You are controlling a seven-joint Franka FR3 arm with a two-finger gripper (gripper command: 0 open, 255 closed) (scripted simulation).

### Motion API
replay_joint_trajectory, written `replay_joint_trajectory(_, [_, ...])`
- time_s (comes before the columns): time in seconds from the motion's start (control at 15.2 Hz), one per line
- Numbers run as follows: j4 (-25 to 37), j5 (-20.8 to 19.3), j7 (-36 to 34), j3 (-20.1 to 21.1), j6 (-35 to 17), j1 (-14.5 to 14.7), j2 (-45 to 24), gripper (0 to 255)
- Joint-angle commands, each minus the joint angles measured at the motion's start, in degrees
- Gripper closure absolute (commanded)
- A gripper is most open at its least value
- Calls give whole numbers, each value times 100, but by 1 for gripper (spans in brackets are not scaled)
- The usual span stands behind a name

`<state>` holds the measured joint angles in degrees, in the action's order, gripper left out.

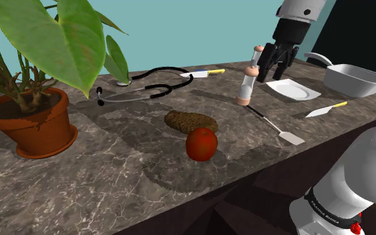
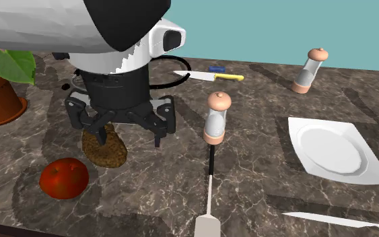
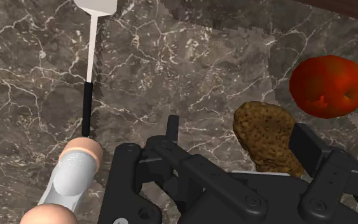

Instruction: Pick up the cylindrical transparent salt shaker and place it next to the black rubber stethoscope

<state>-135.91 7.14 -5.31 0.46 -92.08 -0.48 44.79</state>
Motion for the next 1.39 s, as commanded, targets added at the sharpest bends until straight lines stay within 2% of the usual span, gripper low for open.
replay_joint_trajectory(0.0, [0, 0, 0, 0, 0, 0, 0, 0])
replay_joint_trajectory(0.66, [845, -317, 729, -907, -644, -412, -1534, 0])
replay_joint_trajectory(1.32, [2243, -106, 1495, -1756, -922, -695, -3307, 0])
